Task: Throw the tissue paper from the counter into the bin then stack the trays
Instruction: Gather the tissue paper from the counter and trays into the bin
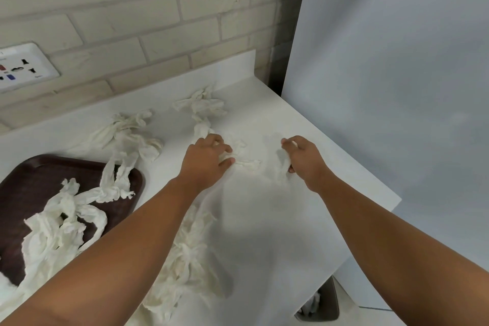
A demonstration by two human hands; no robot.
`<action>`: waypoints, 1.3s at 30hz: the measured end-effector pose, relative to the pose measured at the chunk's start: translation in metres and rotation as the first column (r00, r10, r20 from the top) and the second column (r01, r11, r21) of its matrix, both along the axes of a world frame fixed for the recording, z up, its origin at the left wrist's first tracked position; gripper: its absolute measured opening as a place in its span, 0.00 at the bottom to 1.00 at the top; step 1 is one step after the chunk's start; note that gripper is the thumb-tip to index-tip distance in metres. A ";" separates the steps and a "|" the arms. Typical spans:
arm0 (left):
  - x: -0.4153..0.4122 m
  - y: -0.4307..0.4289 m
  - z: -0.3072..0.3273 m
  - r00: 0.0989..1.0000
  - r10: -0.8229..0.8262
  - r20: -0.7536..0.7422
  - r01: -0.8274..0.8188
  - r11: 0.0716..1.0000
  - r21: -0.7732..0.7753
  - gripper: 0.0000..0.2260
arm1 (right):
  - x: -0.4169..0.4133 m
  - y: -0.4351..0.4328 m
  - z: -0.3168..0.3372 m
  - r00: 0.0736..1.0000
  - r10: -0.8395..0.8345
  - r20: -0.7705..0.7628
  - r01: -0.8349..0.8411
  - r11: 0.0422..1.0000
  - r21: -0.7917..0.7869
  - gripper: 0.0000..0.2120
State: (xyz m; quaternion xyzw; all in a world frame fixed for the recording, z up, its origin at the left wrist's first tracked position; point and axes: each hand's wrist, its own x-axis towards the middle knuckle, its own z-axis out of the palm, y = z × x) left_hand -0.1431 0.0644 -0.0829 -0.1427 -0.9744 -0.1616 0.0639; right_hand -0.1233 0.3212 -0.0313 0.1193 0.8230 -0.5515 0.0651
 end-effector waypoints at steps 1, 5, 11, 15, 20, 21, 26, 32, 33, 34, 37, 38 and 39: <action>0.002 0.002 -0.001 1.000 -0.025 -0.004 0.025 0.999 -0.029 0.13 | 0.001 0.000 -0.001 0.999 0.030 -0.015 -0.029 0.998 0.057 0.09; 0.012 0.010 -0.001 0.997 -0.076 0.015 0.078 0.986 -0.146 0.12 | 0.008 0.000 0.000 0.995 0.101 -0.020 -0.096 0.976 0.194 0.11; 0.024 0.021 0.015 0.995 -0.050 0.085 0.034 0.983 0.180 0.06 | 0.017 0.006 0.004 0.999 0.040 0.013 -0.039 0.998 -0.053 0.11; 0.038 0.029 0.036 0.942 -0.050 0.333 -0.157 0.809 0.566 0.07 | 0.031 0.015 0.017 0.998 0.038 -0.054 -0.034 0.997 0.063 0.12; 0.068 0.059 0.068 0.882 -0.097 0.460 -0.278 0.683 0.676 0.12 | 0.060 0.040 0.035 0.999 0.007 -0.045 -0.008 1.000 -0.018 0.19; 0.074 0.069 0.073 0.882 -0.105 0.460 -0.274 0.680 0.680 0.15 | 0.067 0.048 0.039 1.000 -0.002 -0.019 0.001 0.998 -0.056 0.19; 0.105 0.120 0.082 0.925 -0.024 0.380 -0.223 0.775 0.592 0.18 | 0.112 0.092 0.047 0.997 0.014 0.076 -0.006 0.994 -0.108 0.11; 0.166 0.189 0.073 0.939 -0.059 0.339 -0.088 0.911 0.403 0.03 | 0.191 0.149 0.029 0.980 0.143 0.138 -0.143 0.990 -0.008 0.08; 0.175 0.200 0.068 0.934 -0.071 0.350 -0.075 0.919 0.387 0.02 | 0.204 0.160 0.026 0.976 0.157 0.149 -0.158 0.987 -0.006 0.08; 0.183 0.211 0.064 0.932 -0.084 0.352 -0.057 0.926 0.373 0.03 | 0.216 0.170 0.023 0.976 0.153 0.156 -0.152 0.988 -0.018 0.09; 0.210 0.247 0.054 0.927 -0.126 0.354 -0.006 0.937 0.349 0.02 | 0.250 0.202 0.012 0.977 0.078 0.199 -0.062 0.995 -0.083 0.11; 0.219 0.259 0.049 0.923 -0.140 0.359 0.007 0.938 0.347 0.02 | 0.261 0.213 0.008 0.974 0.053 0.218 -0.031 0.994 -0.105 0.11; 0.227 0.269 0.042 0.919 -0.152 0.363 0.015 0.935 0.355 0.02 | 0.270 0.223 0.003 0.974 0.038 0.225 -0.013 0.994 -0.107 0.12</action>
